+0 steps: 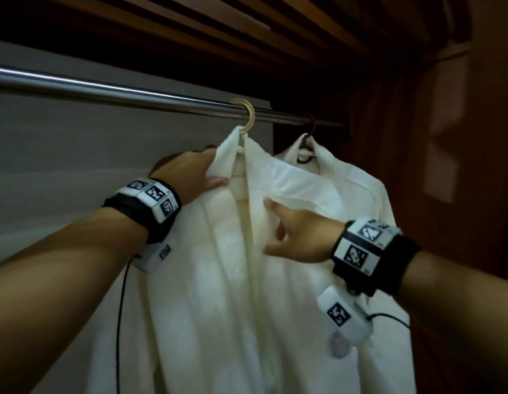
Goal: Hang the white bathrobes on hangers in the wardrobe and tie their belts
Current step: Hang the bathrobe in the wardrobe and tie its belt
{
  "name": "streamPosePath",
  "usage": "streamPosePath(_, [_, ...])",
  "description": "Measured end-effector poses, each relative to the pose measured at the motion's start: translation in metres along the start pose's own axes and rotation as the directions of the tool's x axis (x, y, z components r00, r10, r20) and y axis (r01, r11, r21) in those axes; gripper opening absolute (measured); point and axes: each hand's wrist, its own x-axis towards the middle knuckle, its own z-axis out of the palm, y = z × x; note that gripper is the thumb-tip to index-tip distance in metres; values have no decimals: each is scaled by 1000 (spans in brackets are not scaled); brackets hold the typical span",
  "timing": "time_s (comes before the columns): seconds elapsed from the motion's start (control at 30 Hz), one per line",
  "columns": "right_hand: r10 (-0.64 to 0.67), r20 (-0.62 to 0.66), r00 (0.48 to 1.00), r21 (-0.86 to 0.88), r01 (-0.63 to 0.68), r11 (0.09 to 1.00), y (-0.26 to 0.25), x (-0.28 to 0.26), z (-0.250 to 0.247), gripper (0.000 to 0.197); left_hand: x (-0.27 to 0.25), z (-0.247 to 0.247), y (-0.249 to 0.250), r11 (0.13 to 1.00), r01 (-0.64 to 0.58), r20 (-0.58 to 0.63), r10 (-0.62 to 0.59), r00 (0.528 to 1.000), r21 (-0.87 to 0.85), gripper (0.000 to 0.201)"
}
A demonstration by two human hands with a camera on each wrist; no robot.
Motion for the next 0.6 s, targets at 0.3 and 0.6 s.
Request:
streamPosePath(0.3, [-65, -360, 931, 130, 120, 984, 38, 18, 58, 77, -31, 24, -4, 989, 78, -121, -93, 988, -122, 72])
streamPosePath(0.6, [38, -247, 968, 35, -31, 999, 69, -54, 224, 74, -213, 194, 24, 874, 184, 180, -113, 977, -449, 53])
